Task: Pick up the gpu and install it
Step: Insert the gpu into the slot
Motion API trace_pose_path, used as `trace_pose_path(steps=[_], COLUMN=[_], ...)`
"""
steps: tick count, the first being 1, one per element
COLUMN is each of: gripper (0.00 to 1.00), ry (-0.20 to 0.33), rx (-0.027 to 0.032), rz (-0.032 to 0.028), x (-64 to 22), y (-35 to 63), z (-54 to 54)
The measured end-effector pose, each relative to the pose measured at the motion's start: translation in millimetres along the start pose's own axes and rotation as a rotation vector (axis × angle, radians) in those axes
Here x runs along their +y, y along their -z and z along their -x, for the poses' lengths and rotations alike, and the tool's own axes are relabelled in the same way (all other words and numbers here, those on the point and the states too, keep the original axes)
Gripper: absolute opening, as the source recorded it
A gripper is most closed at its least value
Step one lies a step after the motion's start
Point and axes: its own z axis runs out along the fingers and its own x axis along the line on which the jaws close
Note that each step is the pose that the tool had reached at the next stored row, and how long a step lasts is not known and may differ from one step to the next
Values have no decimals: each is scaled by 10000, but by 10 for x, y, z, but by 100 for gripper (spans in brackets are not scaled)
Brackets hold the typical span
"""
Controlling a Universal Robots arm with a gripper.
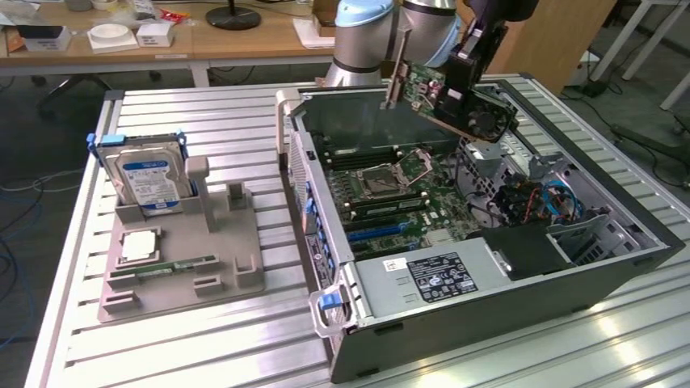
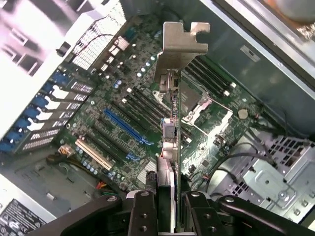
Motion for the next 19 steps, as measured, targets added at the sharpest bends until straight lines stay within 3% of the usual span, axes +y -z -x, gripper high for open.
trace_pose_path(steps=[19], gripper=[27], ry=[3397], rx=[81], rz=[-14], x=[0], y=[-13], z=[0])
